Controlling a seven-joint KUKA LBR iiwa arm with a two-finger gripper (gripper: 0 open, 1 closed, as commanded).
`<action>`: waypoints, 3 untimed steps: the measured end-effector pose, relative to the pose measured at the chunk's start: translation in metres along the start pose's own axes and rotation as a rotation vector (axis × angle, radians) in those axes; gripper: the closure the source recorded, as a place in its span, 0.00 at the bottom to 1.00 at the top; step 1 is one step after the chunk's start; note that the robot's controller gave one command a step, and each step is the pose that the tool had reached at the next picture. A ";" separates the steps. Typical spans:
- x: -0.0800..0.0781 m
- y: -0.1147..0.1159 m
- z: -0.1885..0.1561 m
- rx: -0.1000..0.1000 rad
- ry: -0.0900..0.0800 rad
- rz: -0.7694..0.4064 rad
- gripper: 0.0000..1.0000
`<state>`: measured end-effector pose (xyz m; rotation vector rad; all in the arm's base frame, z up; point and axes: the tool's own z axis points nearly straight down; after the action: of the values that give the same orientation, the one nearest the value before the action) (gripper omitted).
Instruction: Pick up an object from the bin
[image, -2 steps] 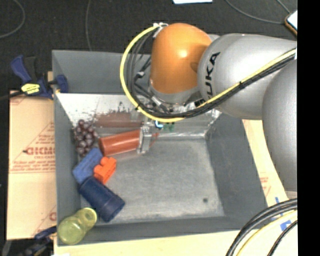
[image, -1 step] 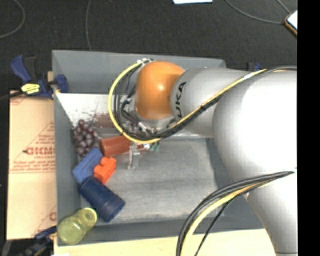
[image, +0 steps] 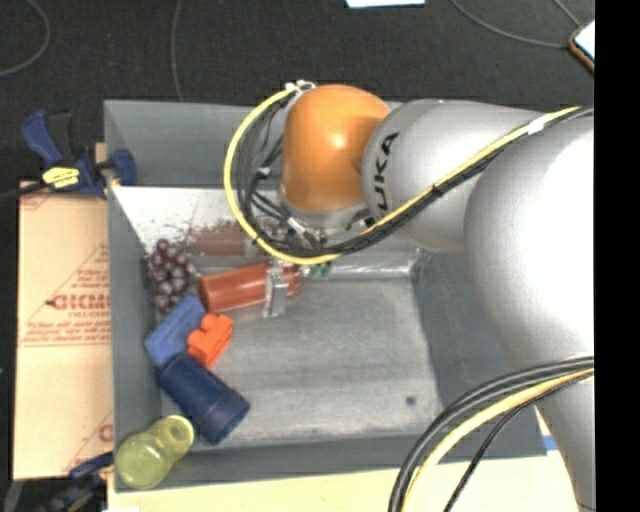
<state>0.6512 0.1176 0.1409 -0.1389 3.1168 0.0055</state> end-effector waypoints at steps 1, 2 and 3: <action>0.001 -0.002 0.040 0.001 0.019 -0.060 0.00; -0.002 -0.010 0.070 -0.001 -0.003 0.000 0.00; 0.000 -0.003 0.070 0.002 0.007 -0.085 1.00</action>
Offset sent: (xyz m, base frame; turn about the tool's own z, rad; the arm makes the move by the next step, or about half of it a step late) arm 0.0035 -0.0091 -0.0709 0.0018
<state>0.6525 0.1145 0.0710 -0.2712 3.1151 0.0009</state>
